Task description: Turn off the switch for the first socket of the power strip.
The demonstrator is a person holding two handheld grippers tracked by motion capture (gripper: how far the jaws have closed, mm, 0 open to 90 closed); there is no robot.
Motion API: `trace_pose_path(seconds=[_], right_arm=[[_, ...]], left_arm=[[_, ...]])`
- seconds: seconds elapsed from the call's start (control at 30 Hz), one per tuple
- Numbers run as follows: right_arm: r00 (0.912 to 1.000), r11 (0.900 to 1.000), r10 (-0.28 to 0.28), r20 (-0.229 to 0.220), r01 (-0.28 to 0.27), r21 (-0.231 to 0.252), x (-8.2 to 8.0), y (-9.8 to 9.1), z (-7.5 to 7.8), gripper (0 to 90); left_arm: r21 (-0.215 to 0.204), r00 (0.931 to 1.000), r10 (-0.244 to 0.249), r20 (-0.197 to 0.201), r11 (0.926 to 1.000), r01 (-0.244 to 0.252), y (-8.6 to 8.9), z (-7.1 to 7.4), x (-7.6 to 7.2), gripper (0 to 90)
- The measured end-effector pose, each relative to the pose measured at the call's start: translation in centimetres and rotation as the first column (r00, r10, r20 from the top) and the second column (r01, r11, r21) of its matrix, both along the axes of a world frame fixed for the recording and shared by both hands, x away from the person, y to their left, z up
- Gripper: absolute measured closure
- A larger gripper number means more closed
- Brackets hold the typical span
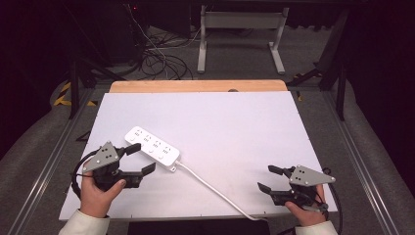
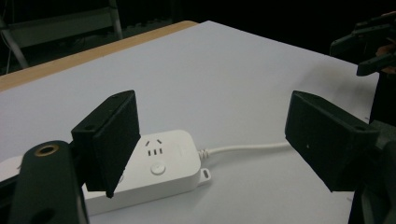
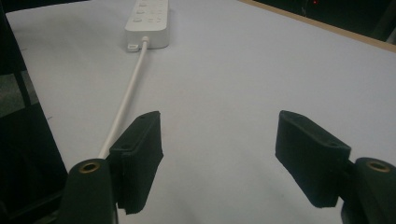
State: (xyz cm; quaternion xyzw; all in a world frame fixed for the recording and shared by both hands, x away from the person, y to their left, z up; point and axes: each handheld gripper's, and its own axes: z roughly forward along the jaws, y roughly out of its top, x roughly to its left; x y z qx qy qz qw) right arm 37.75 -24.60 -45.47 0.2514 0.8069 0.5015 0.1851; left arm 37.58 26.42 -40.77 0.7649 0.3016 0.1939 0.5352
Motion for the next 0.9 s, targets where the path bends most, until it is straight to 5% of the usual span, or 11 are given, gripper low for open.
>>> trace_pose_path(seconds=[0.57,0.9], right_arm=[[1.0000,1.0000,0.001,0.000,-0.001,0.000,0.0,0.0,0.0,32.3],[1.0000,1.0000,-0.001,-0.002,0.001,0.006,0.0,-0.2,0.0,32.2]], left_arm=[[0.104,0.9908,0.118,0.067,0.9868,-0.124,1.8,-3.8,-1.7,10.6],[0.111,0.9893,0.139,0.043,0.9835,-0.143,3.6,-6.1,-2.3,9.0]])
